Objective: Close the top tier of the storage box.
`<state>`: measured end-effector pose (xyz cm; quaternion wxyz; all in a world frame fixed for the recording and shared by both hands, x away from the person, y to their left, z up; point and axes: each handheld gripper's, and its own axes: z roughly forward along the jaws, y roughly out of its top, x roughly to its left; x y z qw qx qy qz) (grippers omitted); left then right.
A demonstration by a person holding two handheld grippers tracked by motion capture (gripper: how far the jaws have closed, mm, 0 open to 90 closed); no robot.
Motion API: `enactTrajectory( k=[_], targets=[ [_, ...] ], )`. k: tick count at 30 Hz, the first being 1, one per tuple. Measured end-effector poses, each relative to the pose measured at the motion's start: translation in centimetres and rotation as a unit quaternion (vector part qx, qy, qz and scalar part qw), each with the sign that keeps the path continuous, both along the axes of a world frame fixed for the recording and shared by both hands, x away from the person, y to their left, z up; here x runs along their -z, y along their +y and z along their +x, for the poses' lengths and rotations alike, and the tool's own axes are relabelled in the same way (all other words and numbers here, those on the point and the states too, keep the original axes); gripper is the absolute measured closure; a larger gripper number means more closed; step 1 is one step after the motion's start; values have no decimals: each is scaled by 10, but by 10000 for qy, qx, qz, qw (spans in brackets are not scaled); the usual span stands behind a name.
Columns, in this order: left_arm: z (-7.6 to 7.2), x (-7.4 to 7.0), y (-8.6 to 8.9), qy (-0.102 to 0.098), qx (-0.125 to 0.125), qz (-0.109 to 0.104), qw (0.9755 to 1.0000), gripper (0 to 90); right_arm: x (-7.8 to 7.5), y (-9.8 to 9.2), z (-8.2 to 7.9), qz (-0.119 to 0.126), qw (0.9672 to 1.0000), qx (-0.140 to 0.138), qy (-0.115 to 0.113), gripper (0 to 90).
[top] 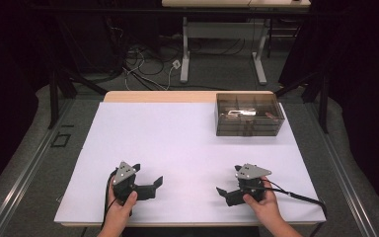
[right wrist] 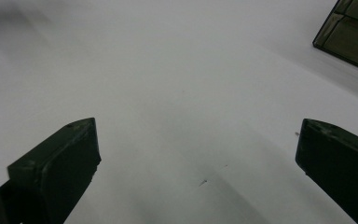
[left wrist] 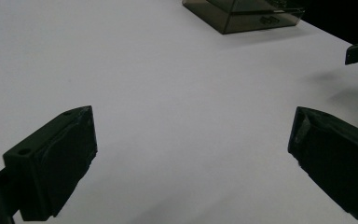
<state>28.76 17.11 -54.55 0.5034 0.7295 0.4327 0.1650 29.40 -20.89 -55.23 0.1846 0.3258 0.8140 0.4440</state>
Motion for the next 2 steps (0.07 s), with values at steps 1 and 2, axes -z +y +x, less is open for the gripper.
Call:
enactTrajectory(
  k=[1, 2],
  targets=[
    [0, 0, 0, 2, 8, 27, 10000, 12, 0, 0, 0, -1, 10000, 19, -11, 0],
    [0, 0, 0, 16, 5, 8, 10000, 12, 0, -1, 0, 4, 10000, 47, -5, 0]
  ],
)
